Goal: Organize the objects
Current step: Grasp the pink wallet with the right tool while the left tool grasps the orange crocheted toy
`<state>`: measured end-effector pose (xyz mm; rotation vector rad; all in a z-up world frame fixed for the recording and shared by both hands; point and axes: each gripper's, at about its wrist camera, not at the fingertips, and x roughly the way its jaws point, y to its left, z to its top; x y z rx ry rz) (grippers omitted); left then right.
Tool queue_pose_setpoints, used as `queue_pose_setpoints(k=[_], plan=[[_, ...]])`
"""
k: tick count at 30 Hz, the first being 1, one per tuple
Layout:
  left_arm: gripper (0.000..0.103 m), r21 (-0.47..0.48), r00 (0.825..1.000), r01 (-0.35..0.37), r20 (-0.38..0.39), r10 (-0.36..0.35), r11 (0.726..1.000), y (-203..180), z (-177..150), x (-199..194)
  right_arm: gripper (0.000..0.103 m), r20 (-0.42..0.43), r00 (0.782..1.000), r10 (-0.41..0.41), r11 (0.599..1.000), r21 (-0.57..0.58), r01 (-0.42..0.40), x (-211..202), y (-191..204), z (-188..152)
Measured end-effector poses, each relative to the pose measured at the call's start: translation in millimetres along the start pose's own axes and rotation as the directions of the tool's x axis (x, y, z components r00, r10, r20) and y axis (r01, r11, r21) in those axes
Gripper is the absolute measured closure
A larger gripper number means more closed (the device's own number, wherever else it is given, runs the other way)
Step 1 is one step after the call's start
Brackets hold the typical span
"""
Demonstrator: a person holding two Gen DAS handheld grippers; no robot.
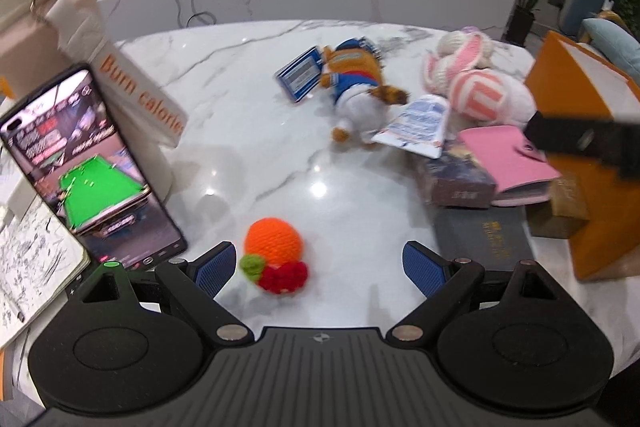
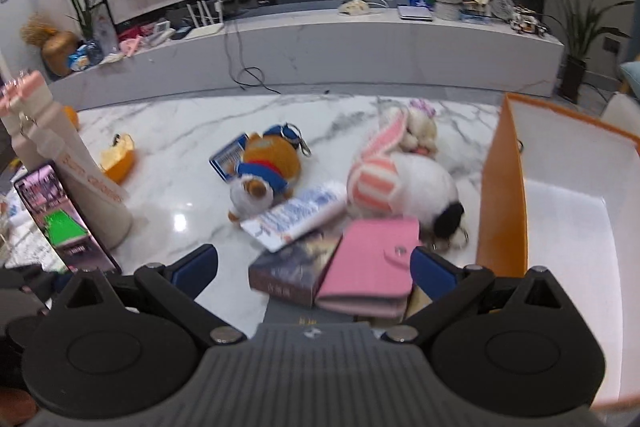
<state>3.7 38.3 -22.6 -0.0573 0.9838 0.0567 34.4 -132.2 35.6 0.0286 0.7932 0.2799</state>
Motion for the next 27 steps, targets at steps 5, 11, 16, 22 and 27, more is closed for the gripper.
queue_pose_setpoints(k=[5, 11, 16, 22, 27], plan=[[0.0, -0.034, 1.0, -0.005, -0.021, 0.004, 0.999, 13.3, -2.1, 6.9, 0.001, -0.056, 0.997, 0.048, 0.999, -0.003, -0.048, 20.3, -9.4, 21.1], [0.0, -0.053, 0.999, -0.022, -0.034, 0.021, 0.998, 20.4, -2.2, 21.2, 0.005, -0.152, 0.986, -0.063, 0.998, -0.015, 0.061, 52.2, -10.4, 15.5], [0.0, -0.075, 0.999, -0.026, -0.049, 0.023, 0.997, 23.0, -2.8, 31.4, 0.008, -0.178, 0.976, -0.125, 0.991, -0.062, 0.115, 71.4, -11.0, 9.4], [0.0, -0.067, 0.998, -0.028, -0.058, 0.024, 0.997, 20.6, -4.2, 37.7, 0.014, -0.217, 0.96, -0.175, 0.984, -0.066, 0.164, 98.0, -13.7, 4.4], [0.0, -0.057, 0.998, -0.027, -0.063, 0.024, 0.998, 18.3, -3.5, 42.8, 0.013, -0.261, 0.952, -0.163, 0.982, 0.05, 0.182, 106.1, -26.8, 7.6]])
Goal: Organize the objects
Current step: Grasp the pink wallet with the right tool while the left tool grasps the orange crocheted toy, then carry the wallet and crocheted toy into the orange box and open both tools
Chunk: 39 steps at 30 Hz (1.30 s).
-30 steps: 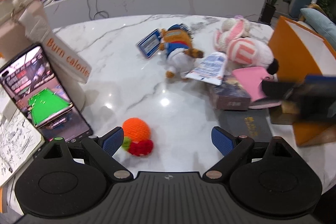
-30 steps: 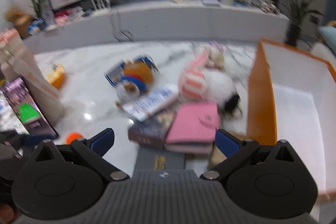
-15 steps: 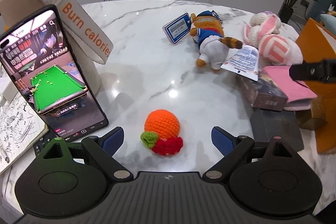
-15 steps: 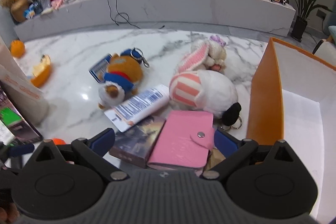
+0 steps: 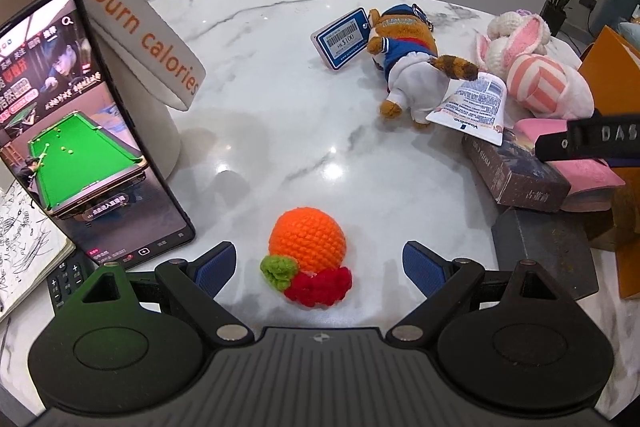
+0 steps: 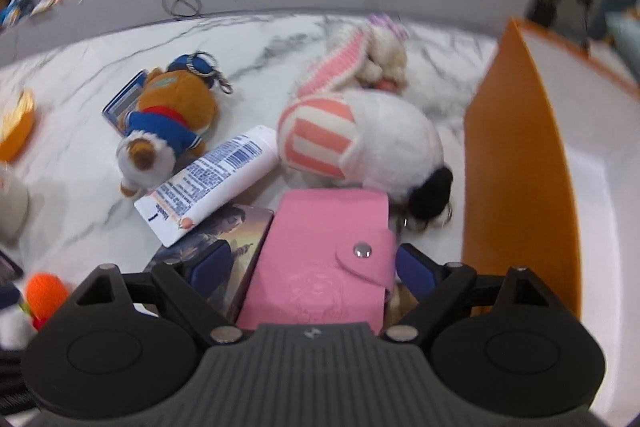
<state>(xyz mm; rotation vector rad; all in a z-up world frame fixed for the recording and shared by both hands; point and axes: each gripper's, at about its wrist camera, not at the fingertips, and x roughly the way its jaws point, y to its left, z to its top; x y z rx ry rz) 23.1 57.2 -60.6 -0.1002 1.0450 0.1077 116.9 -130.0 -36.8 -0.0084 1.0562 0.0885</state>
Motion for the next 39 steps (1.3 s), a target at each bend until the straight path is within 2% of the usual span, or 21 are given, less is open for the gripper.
queue_pose_setpoints(k=[4, 6, 7, 8, 11, 13, 17, 20, 23, 26, 28, 31, 34, 39], plan=[[0.0, 0.0, 1.0, 0.0, -0.009, 0.0, 1.0, -0.1, -0.4, 6.2, 0.013, -0.01, 1.0, 0.024, 0.999, 0.035, -0.024, 6.2, -4.9, 1.0], [0.0, -0.008, 1.0, -0.005, -0.008, 0.005, 1.0, 0.8, -0.2, 9.3, 0.016, -0.013, 0.999, 0.037, 0.998, 0.051, -0.036, 10.1, -6.8, 2.2], [0.0, -0.015, 1.0, -0.006, -0.005, 0.006, 1.0, 1.3, 0.1, 10.5, 0.028, -0.009, 0.999, 0.039, 0.998, 0.058, -0.038, 11.4, -7.7, 3.5], [0.0, -0.021, 1.0, -0.007, -0.003, 0.007, 1.0, 2.0, 0.2, 11.3, 0.036, -0.001, 1.0, 0.03, 0.997, 0.065, -0.03, 11.4, -9.1, 4.9], [0.001, -0.025, 1.0, -0.008, -0.003, 0.008, 1.0, 3.0, -0.6, 12.1, 0.044, 0.0, 0.999, 0.035, 0.996, 0.083, -0.035, 10.8, -13.8, 7.7], [0.013, -0.022, 1.0, -0.013, -0.014, 0.013, 1.0, 3.1, -1.9, 13.2, 0.05, 0.003, 0.999, 0.035, 0.995, 0.091, -0.035, 8.5, -15.8, 9.2], [0.02, -0.001, 1.0, -0.024, -0.014, 0.024, 1.0, 1.0, -3.7, 10.8, 0.067, 0.018, 0.999, 0.051, 0.991, 0.127, -0.053, 2.3, -26.3, 10.6], [0.025, 0.001, 1.0, -0.012, -0.014, 0.012, 1.0, 2.0, -4.2, 8.4, 0.067, -0.004, 0.989, 0.145, 0.97, 0.198, -0.141, -1.8, -38.2, 12.6], [0.025, 0.004, 1.0, -0.011, -0.014, 0.011, 1.0, 2.9, -4.7, 7.7, 0.067, -0.02, 0.957, 0.29, 0.915, 0.298, -0.271, -3.3, -46.0, 10.3], [0.028, 0.002, 1.0, -0.008, -0.012, 0.008, 1.0, 5.4, -5.7, 7.7, 0.067, -0.01, 0.933, 0.36, 0.878, 0.341, -0.335, -8.0, -44.8, 9.1], [0.038, 0.002, 1.0, -0.013, -0.01, 0.013, 1.0, 7.4, -5.8, 7.6, 0.067, 0.008, 0.932, 0.361, 0.88, 0.328, -0.344, -14.5, -39.7, 9.9], [0.048, -0.004, 1.0, -0.017, -0.009, 0.017, 1.0, 12.1, -6.3, 6.5, 0.068, 0.046, 0.94, 0.338, 0.897, 0.286, -0.336, -28.5, -34.1, 11.6], [0.049, -0.018, 1.0, -0.007, -0.016, 0.007, 1.0, 17.0, -5.4, 6.2, 0.067, 0.083, 0.944, 0.32, 0.909, 0.253, -0.331, -41.5, -32.8, 15.2], [0.051, 0.004, 1.0, -0.015, 0.001, 0.015, 1.0, 16.1, -4.3, 0.1, 0.067, 0.119, 0.935, 0.333, 0.898, 0.263, -0.354, -54.2, -47.4, 19.0]])
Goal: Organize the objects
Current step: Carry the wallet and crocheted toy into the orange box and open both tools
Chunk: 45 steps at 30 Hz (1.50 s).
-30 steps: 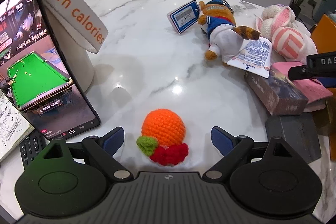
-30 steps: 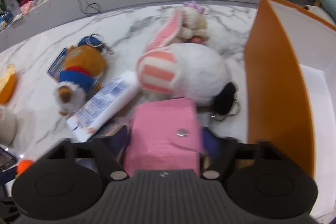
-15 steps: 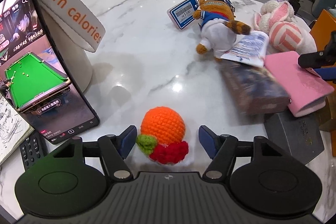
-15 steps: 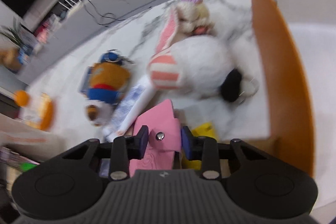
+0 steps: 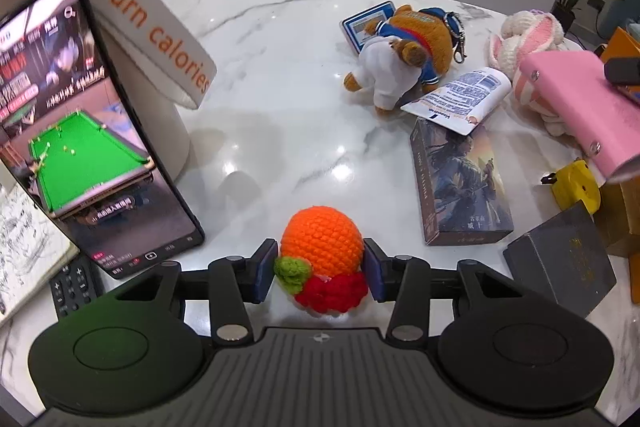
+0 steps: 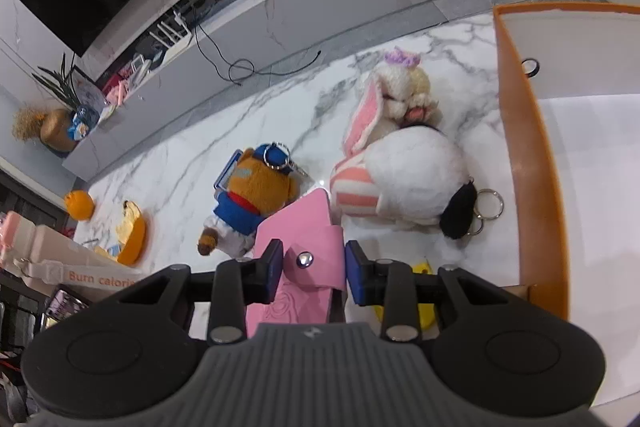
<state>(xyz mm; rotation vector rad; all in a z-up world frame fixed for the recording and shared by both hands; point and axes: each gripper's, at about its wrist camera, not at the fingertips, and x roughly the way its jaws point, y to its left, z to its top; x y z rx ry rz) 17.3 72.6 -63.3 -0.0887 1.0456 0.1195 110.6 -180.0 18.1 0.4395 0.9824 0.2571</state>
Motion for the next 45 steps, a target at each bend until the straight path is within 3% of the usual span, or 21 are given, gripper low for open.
queue_pose_setpoints(k=[10, 17, 25, 29, 34, 41, 45], plan=[[0.051, -0.011, 0.998, 0.045, 0.052, -0.045, 0.999, -6.6, 15.5, -25.5, 0.067, 0.073, 0.997, 0.019, 1.0, 0.023, -0.021, -33.0, -14.6, 12.5], [0.051, 0.047, 0.984, 0.103, 0.14, -0.108, 0.994, -45.1, 38.8, -51.7, 0.067, 0.138, 0.99, 0.012, 0.998, 0.053, -0.02, -67.8, -39.9, 25.5], [0.051, 0.104, 0.969, 0.17, 0.165, -0.186, 0.98, -90.9, 54.1, -63.6, 0.067, 0.202, 0.979, -0.025, 0.995, 0.103, 0.005, -100.5, -77.5, 31.4], [0.051, 0.143, 0.956, 0.206, 0.184, -0.23, 0.968, -116.3, 60.6, -73.3, 0.067, 0.228, 0.973, -0.041, 0.992, 0.125, 0.012, -114.3, -92.5, 31.1], [0.051, 0.203, 0.935, 0.289, 0.15, -0.321, 0.936, -142.4, 59.0, -81.4, 0.067, 0.262, 0.961, -0.092, 0.988, 0.144, 0.055, -130.9, -113.4, 29.4], [0.051, 0.323, 0.927, 0.286, 0.147, -0.346, 0.902, -196.0, 46.7, -98.6, 0.067, 0.265, 0.951, -0.158, 0.981, 0.153, 0.121, -145.7, -145.5, 22.8], [0.051, 0.334, 0.916, 0.322, 0.126, -0.38, 0.886, -228.9, 38.9, -104.9, 0.067, 0.243, 0.955, -0.171, 0.979, 0.155, 0.136, -146.1, -163.4, 17.5]])
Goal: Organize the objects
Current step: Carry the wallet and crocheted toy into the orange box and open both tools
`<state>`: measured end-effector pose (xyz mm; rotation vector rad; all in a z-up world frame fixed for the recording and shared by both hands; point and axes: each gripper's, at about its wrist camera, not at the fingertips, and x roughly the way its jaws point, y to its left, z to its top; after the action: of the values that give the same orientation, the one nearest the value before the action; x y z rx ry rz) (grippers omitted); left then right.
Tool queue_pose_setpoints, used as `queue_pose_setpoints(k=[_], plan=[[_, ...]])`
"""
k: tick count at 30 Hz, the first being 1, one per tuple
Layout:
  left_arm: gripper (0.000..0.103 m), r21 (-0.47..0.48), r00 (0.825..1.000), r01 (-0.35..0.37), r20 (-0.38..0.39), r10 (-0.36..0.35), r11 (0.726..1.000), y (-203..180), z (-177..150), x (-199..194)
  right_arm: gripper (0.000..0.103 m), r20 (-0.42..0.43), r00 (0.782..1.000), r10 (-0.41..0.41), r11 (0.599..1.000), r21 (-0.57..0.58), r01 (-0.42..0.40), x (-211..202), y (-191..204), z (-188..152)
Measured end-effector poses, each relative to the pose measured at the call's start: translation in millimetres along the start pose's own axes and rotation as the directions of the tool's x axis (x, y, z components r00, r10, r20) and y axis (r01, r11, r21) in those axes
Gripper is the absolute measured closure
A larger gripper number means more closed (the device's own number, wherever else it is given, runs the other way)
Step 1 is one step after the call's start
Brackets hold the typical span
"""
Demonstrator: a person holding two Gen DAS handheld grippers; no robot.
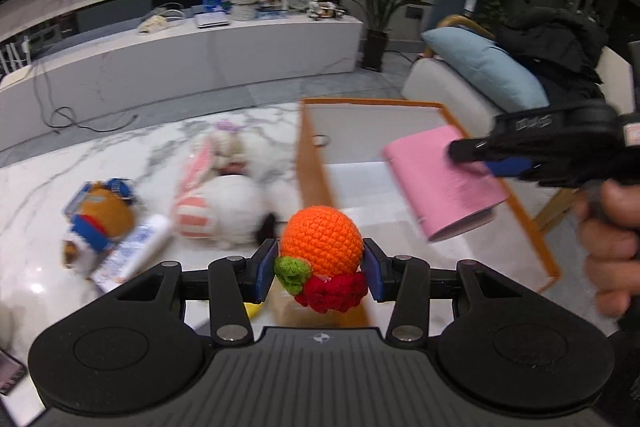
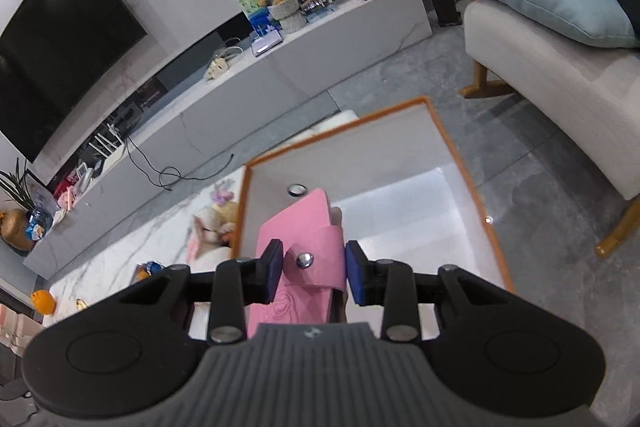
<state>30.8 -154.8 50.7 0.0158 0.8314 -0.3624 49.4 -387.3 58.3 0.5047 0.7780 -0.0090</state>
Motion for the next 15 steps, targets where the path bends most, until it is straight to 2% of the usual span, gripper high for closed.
queue_pose_setpoints(k=[6, 13, 15], plan=[[0.051, 0.025, 0.998, 0.031, -0.049, -0.029, 0.999, -40.9, 7.4, 28.2, 0.067, -0.036, 0.997, -0.068, 0.997, -0.031, 0.067, 8.9, -27.5, -7.7], [0.051, 0.092, 0.988, -0.005, -0.155, 0.02, 0.996, -76.5, 2.9, 71.9, 0.067, -0.105, 0.985, -0.138, 0.987, -0.094, 0.128, 32.2, -42.8, -19.0], [0.051, 0.106, 0.982, -0.017, -0.186, 0.037, 0.994, -82.0, -0.7, 82.7, 0.067, -0.107, 0.98, -0.17, 0.977, -0.144, 0.154, 35.8, -37.6, -23.6]])
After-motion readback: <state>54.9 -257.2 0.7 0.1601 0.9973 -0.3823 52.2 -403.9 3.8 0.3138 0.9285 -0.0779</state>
